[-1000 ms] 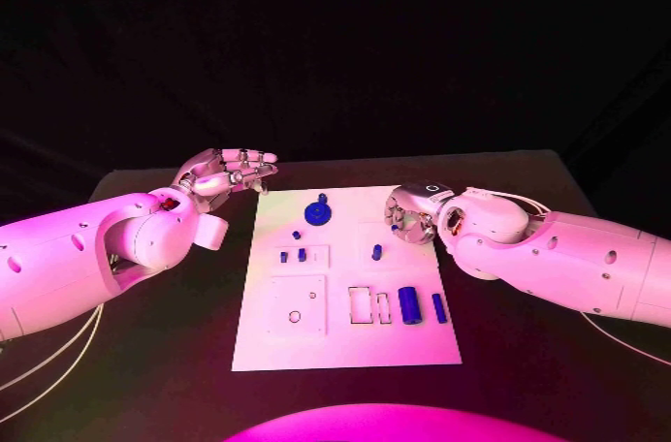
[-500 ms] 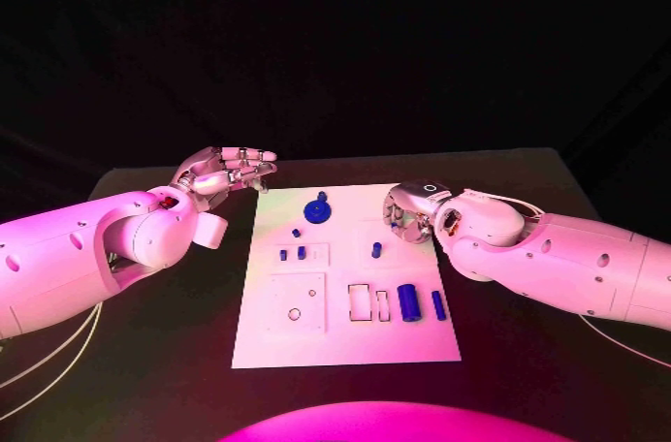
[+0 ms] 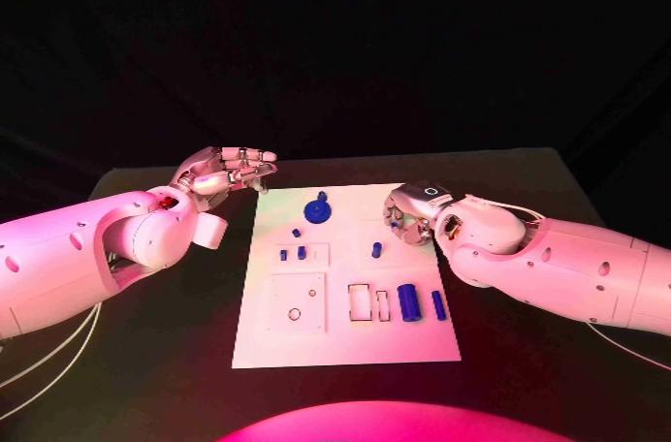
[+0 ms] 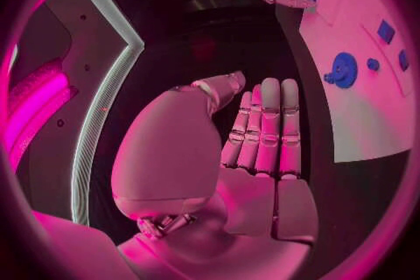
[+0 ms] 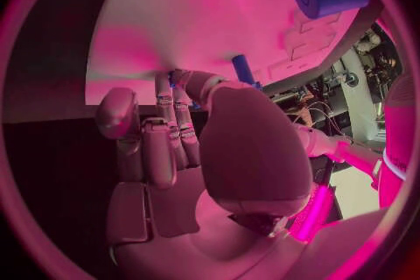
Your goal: Assemble the parts on the task board
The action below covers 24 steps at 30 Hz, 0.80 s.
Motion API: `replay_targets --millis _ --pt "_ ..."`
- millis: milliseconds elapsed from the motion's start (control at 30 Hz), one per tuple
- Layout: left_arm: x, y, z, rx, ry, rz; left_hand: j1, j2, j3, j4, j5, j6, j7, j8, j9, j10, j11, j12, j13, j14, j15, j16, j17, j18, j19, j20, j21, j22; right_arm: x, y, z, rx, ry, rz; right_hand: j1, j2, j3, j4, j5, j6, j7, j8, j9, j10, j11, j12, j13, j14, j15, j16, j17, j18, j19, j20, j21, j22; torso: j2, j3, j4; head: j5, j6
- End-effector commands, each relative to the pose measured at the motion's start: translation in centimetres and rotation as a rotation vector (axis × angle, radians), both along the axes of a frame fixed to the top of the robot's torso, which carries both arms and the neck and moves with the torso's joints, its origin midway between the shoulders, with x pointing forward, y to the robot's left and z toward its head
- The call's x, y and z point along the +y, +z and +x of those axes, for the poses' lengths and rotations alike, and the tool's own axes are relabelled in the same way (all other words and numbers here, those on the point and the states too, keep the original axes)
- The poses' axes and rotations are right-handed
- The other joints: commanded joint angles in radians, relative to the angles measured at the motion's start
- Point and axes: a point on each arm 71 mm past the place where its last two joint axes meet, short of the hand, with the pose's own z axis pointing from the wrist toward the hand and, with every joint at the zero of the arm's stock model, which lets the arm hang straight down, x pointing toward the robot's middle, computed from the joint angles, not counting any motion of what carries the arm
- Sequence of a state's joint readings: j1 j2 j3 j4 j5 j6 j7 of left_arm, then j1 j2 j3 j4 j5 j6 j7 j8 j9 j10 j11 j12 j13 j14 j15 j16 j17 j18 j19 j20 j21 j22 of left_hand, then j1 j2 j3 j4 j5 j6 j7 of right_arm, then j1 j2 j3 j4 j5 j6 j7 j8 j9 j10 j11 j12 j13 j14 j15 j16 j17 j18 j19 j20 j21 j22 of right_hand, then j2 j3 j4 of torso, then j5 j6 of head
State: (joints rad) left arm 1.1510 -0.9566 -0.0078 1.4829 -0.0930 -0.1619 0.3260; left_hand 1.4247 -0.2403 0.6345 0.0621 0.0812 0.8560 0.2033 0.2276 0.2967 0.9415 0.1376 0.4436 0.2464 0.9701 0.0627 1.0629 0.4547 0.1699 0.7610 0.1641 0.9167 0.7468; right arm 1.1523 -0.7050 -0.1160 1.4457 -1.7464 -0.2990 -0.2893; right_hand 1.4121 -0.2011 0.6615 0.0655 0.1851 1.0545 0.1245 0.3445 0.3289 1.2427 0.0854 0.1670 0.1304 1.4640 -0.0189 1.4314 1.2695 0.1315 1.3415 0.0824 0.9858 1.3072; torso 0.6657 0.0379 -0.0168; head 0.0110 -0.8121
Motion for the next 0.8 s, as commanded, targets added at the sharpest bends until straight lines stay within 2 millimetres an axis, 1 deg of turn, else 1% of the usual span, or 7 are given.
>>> replay_targets --millis 33,300,600,700,800 --pt "-0.2 0.1 0.0 -0.009 -0.013 0.000 0.005 0.005 -0.007 -0.001 0.006 -0.007 0.001 -0.003 -0.001 -0.010 0.001 -0.001 -0.002 0.001 0.004 -0.005 -0.001 0.012 0.003 0.004 -0.005 -0.001 0.0 -0.5 -0.4 -0.013 0.003 0.009 -0.007 0.002 0.038 -0.033 0.002 0.011 -0.003 0.007 0.003 0.045 -0.035 -0.007 -0.001 0.045 -0.008 0.001 0.002 -0.020 0.003 -0.008 0.008 0.005 0.000 -0.0010 -0.0011 0.001 0.001" --pt "-0.2 0.1 0.0 -0.006 -0.012 0.002 0.004 0.004 -0.010 0.000 0.007 -0.011 0.004 -0.005 -0.002 -0.014 0.003 -0.002 -0.003 0.001 0.006 -0.007 -0.002 0.012 0.003 0.005 -0.007 -0.002 -0.2 0.4 -0.4 -0.059 0.008 0.063 -0.011 0.001 0.041 -0.036 0.002 0.013 -0.005 0.007 0.005 0.049 -0.036 -0.010 -0.002 0.046 -0.008 0.001 0.003 -0.021 0.005 -0.008 0.014 0.009 0.000 -0.0012 -0.0014 0.001 0.005" --pt "-0.1 0.1 0.0 -0.003 -0.011 0.004 0.004 0.004 -0.011 0.000 0.007 -0.016 0.005 -0.007 -0.003 -0.017 0.004 -0.002 -0.003 0.001 0.007 -0.008 -0.003 0.012 0.003 0.006 -0.009 -0.003 -0.3 1.1 -0.6 -0.082 0.012 0.117 -0.013 0.000 0.043 -0.038 0.002 0.014 -0.005 0.007 0.006 0.051 -0.037 -0.011 -0.002 0.046 -0.009 0.002 0.004 -0.022 0.006 -0.009 0.018 0.012 0.000 0.0001 -0.0020 0.003 0.005" --pt "0.0 0.0 0.0 -0.002 -0.010 0.004 0.004 0.004 -0.012 0.000 0.007 -0.017 0.006 -0.008 -0.004 -0.018 0.005 -0.002 -0.004 0.001 0.008 -0.009 -0.003 0.012 0.003 0.007 -0.009 -0.004 -0.4 1.3 -0.8 -0.080 0.014 0.137 -0.015 0.000 0.044 -0.038 0.002 0.015 -0.005 0.007 0.006 0.052 -0.037 -0.012 -0.002 0.046 -0.009 0.002 0.005 -0.022 0.006 -0.009 0.020 0.013 0.000 0.0003 -0.0016 0.001 0.008" --pt "0.1 0.0 0.0 -0.002 -0.009 0.005 0.004 0.004 -0.012 0.000 0.007 -0.017 0.006 -0.008 -0.004 -0.018 0.005 -0.002 -0.004 0.001 0.008 -0.009 -0.003 0.012 0.003 0.007 -0.009 -0.004 -0.4 1.7 -1.0 -0.083 0.017 0.156 -0.016 0.000 0.045 -0.039 0.002 0.015 -0.005 0.007 0.006 0.053 -0.037 -0.013 -0.002 0.046 -0.009 0.002 0.004 -0.021 0.006 -0.009 0.018 0.013 0.000 0.0000 -0.0025 0.005 0.011"
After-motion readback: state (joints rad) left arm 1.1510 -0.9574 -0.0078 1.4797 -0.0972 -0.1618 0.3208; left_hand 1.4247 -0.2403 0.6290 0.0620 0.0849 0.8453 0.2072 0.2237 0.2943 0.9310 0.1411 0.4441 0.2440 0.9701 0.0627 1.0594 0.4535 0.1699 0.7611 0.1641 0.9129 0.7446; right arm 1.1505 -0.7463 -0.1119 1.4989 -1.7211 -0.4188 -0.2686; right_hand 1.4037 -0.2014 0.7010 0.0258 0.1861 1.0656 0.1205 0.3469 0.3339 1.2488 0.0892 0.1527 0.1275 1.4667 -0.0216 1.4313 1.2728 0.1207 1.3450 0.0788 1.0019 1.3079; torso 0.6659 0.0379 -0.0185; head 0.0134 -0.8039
